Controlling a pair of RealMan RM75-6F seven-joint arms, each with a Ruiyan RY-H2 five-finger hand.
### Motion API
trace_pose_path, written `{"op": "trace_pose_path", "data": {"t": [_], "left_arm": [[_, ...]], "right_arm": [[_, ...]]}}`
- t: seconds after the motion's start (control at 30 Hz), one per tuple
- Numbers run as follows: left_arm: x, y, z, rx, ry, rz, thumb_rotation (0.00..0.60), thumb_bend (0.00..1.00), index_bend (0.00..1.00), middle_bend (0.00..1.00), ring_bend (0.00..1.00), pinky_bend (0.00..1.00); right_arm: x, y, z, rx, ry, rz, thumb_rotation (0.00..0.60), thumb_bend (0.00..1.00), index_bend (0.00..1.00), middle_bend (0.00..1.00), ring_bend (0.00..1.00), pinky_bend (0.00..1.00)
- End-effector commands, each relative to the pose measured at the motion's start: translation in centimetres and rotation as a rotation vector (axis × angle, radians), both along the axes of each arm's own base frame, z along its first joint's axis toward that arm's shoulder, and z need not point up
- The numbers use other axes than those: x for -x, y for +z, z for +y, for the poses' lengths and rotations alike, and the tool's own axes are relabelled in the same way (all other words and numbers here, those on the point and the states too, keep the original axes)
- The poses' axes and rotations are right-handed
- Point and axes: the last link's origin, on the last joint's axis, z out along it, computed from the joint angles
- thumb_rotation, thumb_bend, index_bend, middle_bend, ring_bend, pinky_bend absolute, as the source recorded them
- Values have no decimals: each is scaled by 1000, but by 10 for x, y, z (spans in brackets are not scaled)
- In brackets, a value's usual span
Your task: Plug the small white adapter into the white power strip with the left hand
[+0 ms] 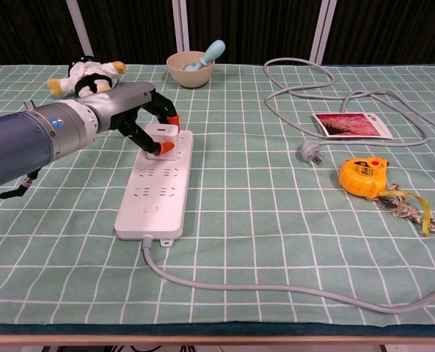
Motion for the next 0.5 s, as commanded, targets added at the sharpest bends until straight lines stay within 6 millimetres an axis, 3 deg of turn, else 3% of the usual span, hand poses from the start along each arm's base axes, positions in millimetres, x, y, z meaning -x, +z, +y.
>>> {"op": "trace_pose_path", "data": {"t": [0.03,0.23,0.33,0.37,0.5], "left_arm": [[4,-1,0,-1,6,-1,600,456,672,659,177,51],[9,-1,0,-1,15,-3,600,440,650,636,177,51],[12,0,0,-5,14,3,600,291,519,500,152,34],[13,1,-1,-6,11,6,600,200,436,406,119,17],[13,6,0,-21,4,1,600,56,279,217,43,0]], "right_arm": [[0,0,0,1,1,0,600,348,39,0,0,0],[0,0,0,4,4,0,600,347,39,0,0,0],[0,0,0,4,4,1,600,348,39,0,0,0],[0,0,0,5,5,1,600,348,39,0,0,0],[0,0,0,6,6,2,600,347,39,0,0,0]]}}
